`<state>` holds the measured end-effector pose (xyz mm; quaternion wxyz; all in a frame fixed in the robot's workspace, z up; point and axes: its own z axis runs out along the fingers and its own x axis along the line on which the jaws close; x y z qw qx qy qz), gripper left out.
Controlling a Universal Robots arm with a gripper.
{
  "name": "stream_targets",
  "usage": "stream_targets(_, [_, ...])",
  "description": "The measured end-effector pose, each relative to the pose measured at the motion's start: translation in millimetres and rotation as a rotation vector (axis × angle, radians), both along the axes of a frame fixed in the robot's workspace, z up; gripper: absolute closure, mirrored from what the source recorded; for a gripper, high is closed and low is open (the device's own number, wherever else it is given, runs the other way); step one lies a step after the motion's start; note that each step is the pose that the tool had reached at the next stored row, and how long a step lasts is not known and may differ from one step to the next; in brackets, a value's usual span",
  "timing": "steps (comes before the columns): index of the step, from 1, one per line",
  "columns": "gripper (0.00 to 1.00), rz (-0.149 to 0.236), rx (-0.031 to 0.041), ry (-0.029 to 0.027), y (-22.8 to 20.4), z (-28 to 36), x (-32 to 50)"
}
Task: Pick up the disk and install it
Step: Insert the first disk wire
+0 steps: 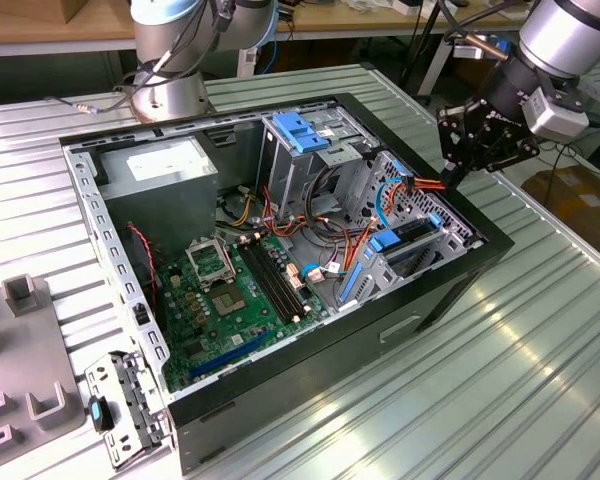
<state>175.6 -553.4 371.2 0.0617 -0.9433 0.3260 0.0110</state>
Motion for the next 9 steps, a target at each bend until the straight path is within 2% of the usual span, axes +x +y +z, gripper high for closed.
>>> stream_targets(5, [0.84,0.000,0.0000,0.0000,0.0,0.5,0.0])
stream_targets(7, [0.84,0.000,-0.0002,0.0000,0.0,-3.2,0.0])
stream_targets(9, [0.84,0.000,-0.0005,0.0000,0.1,-4.1,0.0])
